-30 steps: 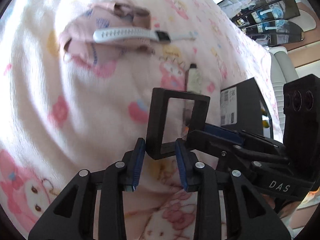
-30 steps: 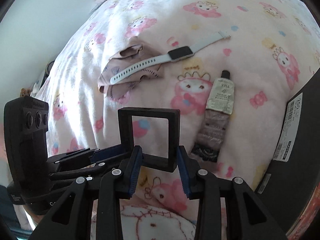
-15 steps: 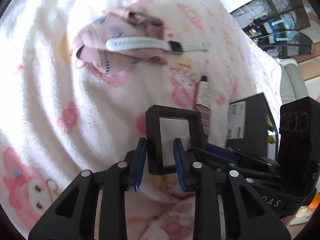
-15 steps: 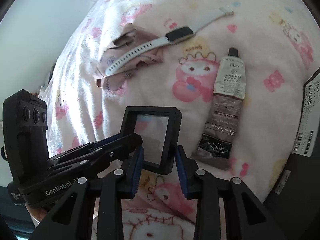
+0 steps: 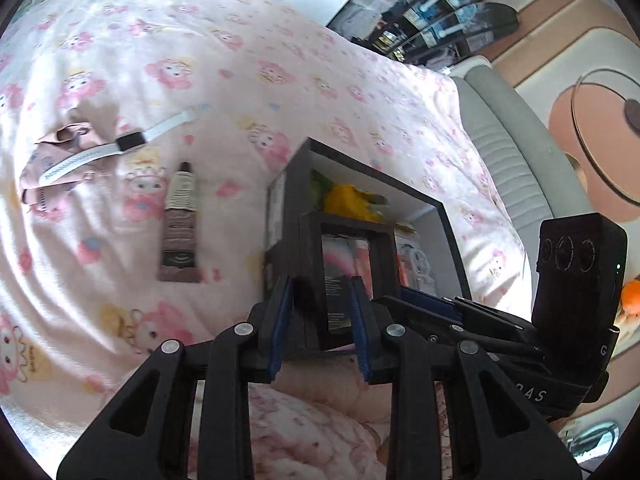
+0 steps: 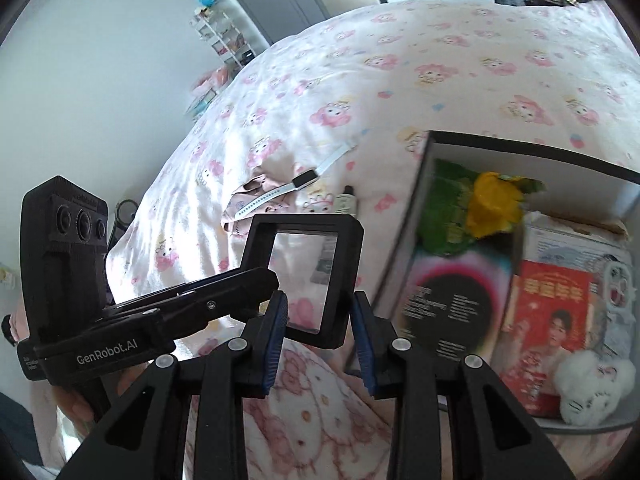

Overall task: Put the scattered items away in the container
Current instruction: 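Grasp the black-framed compact with the right gripper and lift it, then carry the compact over the black box and lower it inside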

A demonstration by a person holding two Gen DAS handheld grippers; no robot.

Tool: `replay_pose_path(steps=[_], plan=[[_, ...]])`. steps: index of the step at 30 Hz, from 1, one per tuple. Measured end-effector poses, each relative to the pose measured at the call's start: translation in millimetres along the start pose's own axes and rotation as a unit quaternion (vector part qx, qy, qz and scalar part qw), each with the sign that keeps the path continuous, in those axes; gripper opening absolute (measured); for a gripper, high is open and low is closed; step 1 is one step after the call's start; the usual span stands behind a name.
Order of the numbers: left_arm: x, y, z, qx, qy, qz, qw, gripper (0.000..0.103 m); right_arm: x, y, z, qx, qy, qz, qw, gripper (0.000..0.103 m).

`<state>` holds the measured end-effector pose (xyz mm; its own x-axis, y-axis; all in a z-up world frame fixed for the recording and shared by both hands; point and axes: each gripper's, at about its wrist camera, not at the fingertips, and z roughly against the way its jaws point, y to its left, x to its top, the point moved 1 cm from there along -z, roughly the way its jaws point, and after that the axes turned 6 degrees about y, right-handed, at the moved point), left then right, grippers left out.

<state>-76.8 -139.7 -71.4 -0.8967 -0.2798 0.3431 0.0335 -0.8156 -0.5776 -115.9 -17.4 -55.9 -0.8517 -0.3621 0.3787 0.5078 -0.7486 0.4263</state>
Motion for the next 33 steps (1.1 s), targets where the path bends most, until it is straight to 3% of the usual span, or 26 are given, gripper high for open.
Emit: replay_pose_path(steps=[7,12,16,21,23,26,30,33], plan=[[16,-94,-96,-0.024,0.072,-0.077,0.9941,0.027,-30,-98,44,-0.055,-0.029,-0.075,0.995,0.030],[28,-119,-166,-0.017,0.121,-0.089,0.9884,0.026,-29,-163,38,-0.093,-0.014,-0.122,0.988,0.030],[27,-115,-181,-0.012,0.126,-0.077,0.9889,0.028,-27,-187,22,-0.088,0.010,-0.146,0.985,0.030],[21,-106,-181,0.023,0.111,-0.064,0.9915,0.029,-23,-186,-1,-0.107,0.038,-0.135,0.984,0.030],[21,-103,-180,0.013,0.112,-0.062,0.9916,0.029,-22,-183,-4,-0.123,0.042,-0.130,0.983,0.030],[24,-91,-178,-0.011,0.118,-0.042,0.9921,0.029,-21,-181,0,-0.139,0.039,-0.130,0.981,0.030],[23,-78,-175,0.010,0.109,-0.035,0.9933,0.029,-22,-187,17,-0.152,0.007,-0.156,0.976,0.030],[21,-69,-178,-0.009,0.096,0.012,0.9952,0.029,-22,-191,19,-0.170,0.001,-0.165,0.971,0.030]])
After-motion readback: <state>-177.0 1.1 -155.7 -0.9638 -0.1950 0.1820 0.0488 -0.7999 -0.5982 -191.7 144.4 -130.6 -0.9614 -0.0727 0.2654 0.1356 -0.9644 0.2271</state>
